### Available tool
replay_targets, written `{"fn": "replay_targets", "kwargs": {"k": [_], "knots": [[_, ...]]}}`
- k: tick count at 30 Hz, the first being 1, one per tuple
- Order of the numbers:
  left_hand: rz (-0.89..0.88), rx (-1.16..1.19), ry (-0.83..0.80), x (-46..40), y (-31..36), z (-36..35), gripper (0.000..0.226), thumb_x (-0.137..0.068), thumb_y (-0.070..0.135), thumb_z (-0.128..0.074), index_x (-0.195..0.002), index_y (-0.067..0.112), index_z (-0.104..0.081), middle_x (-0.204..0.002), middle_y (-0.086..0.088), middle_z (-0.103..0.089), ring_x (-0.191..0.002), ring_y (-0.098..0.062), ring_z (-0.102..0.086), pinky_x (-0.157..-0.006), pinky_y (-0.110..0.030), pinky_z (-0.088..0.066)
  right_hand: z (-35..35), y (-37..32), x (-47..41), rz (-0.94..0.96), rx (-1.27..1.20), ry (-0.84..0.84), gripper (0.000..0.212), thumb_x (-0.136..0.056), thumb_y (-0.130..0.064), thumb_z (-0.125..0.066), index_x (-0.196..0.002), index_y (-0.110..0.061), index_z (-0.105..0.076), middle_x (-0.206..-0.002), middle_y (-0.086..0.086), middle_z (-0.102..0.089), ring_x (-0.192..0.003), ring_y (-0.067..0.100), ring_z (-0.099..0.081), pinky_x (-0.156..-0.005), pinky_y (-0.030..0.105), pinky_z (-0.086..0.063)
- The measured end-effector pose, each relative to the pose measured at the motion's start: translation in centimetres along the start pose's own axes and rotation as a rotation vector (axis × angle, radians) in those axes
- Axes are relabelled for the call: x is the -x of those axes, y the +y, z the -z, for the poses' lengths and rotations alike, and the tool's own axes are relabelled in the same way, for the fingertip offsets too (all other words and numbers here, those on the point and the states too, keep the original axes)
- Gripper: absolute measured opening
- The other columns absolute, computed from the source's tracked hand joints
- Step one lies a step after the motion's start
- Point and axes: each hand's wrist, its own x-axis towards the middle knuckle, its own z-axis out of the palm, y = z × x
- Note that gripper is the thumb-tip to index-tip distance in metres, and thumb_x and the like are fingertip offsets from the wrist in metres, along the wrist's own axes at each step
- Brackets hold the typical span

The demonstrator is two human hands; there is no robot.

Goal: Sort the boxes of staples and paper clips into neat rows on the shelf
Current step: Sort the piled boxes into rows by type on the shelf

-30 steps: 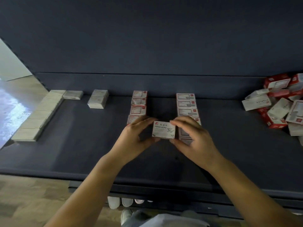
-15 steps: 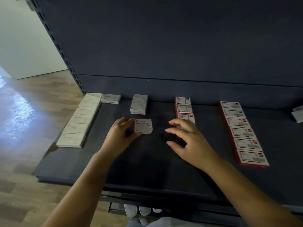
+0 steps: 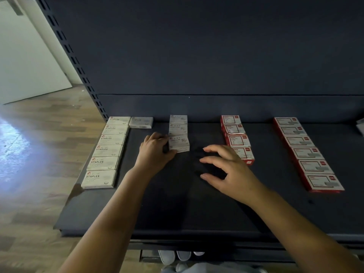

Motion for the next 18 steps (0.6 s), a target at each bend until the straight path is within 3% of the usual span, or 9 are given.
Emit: {"fn": "replay_targets", "kwargs": {"k": [4,10,18], "knots": [[-0.01,0.023,0.041,-0.1,-0.3,0.0,0.044,-0.085,0.03,-0.063,-0.125,0.013,-0.058,-0.125,-0.008,-0.052,-0.117,-0.028,-0.041,-0.098,-0.036,-0.035,-0.2,-0.2,-0.4,-0.004,0.007,0.026,0.044,-0.078,-0.044,-0.053,-0.104,-0.014,-0.068,-0.12,0.0,-0.056,-0.114,0.01,-0.043,-0.096,0.025,-0.033],[-0.004,0.062,0.061,0.4,0.2,0.4,0.054,-0.084,0.032,-0.063,-0.132,0.01,-0.05,-0.127,-0.009,-0.05,-0.12,-0.028,-0.039,-0.1,-0.037,-0.034,-0.1,-0.1,-0.6,-0.029,0.001,0.043,0.044,-0.078,-0.045,-0.052,-0.104,-0.014,-0.069,-0.12,0.0,-0.056,-0.115,0.01,-0.043,-0.097,0.029,-0.035],[-0.212,0.044,0.16,1.8,3.5,0.0,0.055,-0.072,0.032,-0.063,-0.119,0.003,-0.061,-0.111,-0.011,-0.06,-0.102,-0.037,-0.053,-0.088,-0.045,-0.042,0.9,1.0,-0.1,-0.031,0.01,0.137,0.039,-0.079,-0.04,-0.055,-0.1,-0.011,-0.07,-0.116,0.005,-0.058,-0.111,0.011,-0.045,-0.094,0.019,-0.035]]}}
